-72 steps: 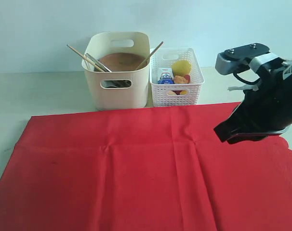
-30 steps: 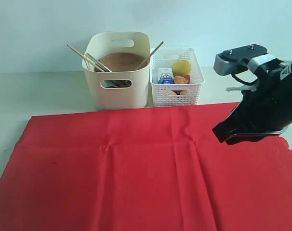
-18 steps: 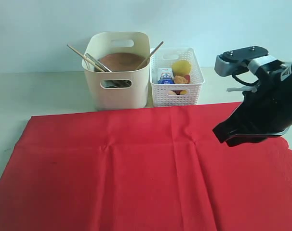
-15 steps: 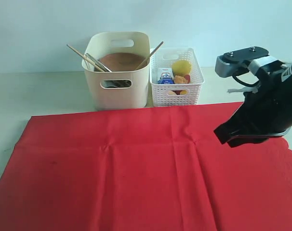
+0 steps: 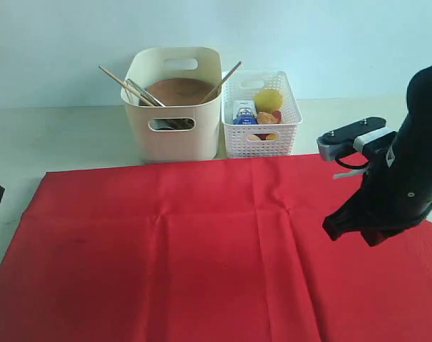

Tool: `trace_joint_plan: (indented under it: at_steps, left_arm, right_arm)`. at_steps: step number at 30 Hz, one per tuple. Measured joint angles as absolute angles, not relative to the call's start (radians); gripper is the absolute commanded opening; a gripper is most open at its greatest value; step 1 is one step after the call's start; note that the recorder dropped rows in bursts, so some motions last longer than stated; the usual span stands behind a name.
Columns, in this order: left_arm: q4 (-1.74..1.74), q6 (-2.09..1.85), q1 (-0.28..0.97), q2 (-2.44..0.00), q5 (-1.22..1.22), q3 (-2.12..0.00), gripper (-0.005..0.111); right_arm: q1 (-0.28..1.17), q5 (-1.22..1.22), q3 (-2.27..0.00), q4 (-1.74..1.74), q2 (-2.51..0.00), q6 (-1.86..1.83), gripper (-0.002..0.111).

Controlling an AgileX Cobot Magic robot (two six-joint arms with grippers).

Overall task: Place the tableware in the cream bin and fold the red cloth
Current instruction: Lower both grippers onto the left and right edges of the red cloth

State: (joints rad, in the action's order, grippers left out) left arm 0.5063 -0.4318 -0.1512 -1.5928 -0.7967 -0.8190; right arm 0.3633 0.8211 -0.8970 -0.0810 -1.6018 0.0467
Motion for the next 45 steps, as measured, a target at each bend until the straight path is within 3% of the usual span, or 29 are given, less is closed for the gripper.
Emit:
trace_joint_plan:
  at_steps: [8,10,15,18,45]
  left_arm:
    - [0.531,-0.491,-0.22,-1.722,-0.866,-0.888,0.005]
    - [0.534,-0.501,-0.222,-1.748,-0.875,-0.906,0.015]
    - [0.546,-0.514,-0.222,-1.805,-0.892,-0.962,0.057]
    - [0.548,-0.516,-0.222,-1.833,-0.9,-0.991,0.071]
    - [0.622,-0.653,-0.222,-1.984,-0.966,-1.048,0.07]
  right_arm:
    - [0.238,0.802,-0.897,-0.082,-1.687,0.071,0.0]
    - [0.199,0.8,-0.897,-0.073,-1.7,0.071,0.0]
    - [0.137,0.802,-0.907,-0.059,-1.762,0.071,0.0]
    - [0.112,0.802,-0.941,-0.044,-1.811,0.071,0.0]
    - [0.106,0.709,-1.013,0.013,-1.921,0.071,0.0]
